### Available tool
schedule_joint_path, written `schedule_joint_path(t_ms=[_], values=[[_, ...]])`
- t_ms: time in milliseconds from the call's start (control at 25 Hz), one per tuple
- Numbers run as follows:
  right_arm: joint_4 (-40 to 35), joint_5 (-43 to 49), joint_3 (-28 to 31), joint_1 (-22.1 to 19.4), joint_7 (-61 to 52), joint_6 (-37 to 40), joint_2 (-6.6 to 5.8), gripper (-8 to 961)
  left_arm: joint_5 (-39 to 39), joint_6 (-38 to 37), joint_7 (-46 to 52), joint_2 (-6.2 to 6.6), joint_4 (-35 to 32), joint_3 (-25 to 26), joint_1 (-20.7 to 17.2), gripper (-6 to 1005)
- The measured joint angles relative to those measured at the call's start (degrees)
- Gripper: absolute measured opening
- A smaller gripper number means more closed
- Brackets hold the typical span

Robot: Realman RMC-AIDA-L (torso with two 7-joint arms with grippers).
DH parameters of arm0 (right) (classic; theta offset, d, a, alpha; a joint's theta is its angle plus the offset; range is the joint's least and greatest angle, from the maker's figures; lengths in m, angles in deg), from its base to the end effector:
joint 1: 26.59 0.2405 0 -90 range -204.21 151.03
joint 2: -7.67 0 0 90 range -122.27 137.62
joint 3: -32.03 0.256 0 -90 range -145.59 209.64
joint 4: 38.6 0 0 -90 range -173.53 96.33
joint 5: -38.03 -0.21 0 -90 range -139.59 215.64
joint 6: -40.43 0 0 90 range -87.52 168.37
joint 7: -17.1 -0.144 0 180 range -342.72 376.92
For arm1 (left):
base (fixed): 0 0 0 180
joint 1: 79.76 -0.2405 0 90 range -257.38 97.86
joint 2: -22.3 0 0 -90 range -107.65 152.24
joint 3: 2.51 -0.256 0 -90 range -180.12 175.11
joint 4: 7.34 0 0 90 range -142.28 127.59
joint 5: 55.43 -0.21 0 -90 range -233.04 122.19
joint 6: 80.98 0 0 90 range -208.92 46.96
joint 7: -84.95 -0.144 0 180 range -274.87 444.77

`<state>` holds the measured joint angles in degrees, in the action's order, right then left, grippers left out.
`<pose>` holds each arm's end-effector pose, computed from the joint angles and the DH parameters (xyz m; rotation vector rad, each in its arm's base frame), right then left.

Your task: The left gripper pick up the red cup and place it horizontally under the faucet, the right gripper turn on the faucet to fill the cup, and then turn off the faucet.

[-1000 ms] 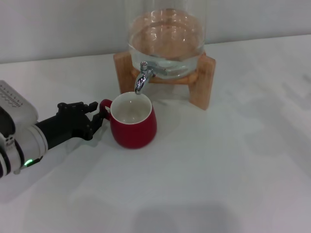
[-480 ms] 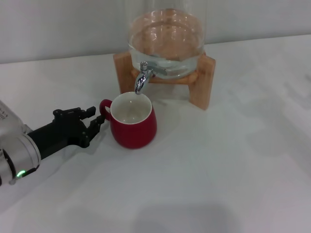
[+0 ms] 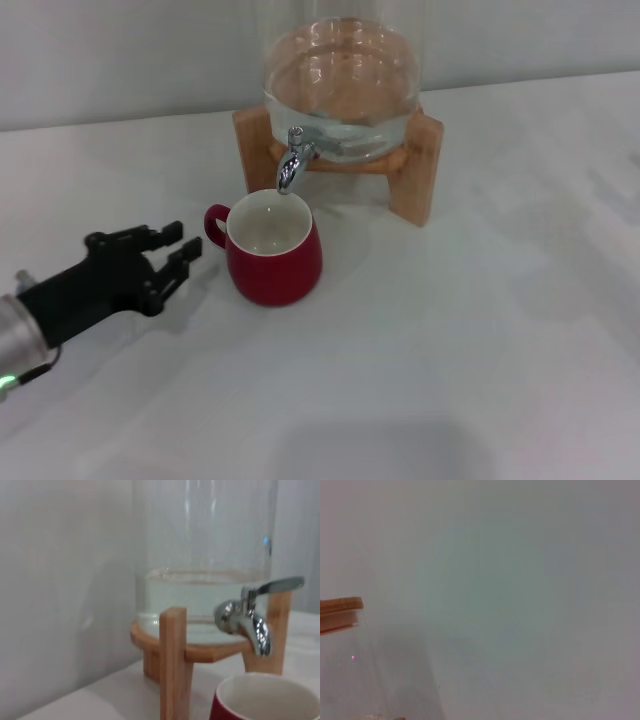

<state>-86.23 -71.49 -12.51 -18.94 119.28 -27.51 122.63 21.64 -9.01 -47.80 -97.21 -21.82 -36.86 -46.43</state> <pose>0.3576 0.2978 0.1368 -1.7645 0.7512 0.8730 -0.2804 0.3392 -0.0519 -2.4614 -0.4372 -0.6941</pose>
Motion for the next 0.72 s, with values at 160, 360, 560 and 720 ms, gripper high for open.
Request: schedule_joint_path(t_ms=[160,360,560,720], values=[[-0.1,0.0,0.0,0.0,-0.2,-0.5,0.0,795,3.5,8.0,2.9,0.0,-5.3,-0.1,-4.6,275],[-0.1,0.0,0.1,0.0,-0.4,-3.0,0.0,795,8.1,15.2,6.4,0.13,-10.1,-0.2,-8.7,275],[0.1,0.2,0.2,-0.1,-0.7,-7.4,-0.07,795,12.9,19.2,8.0,0.19,-11.9,0.0,-11.9,276],[0.1,0.6,-0.1,-0.3,-1.0,-10.8,-0.09,795,18.1,20.2,8.5,0.24,-12.0,0.1,-13.9,336]])
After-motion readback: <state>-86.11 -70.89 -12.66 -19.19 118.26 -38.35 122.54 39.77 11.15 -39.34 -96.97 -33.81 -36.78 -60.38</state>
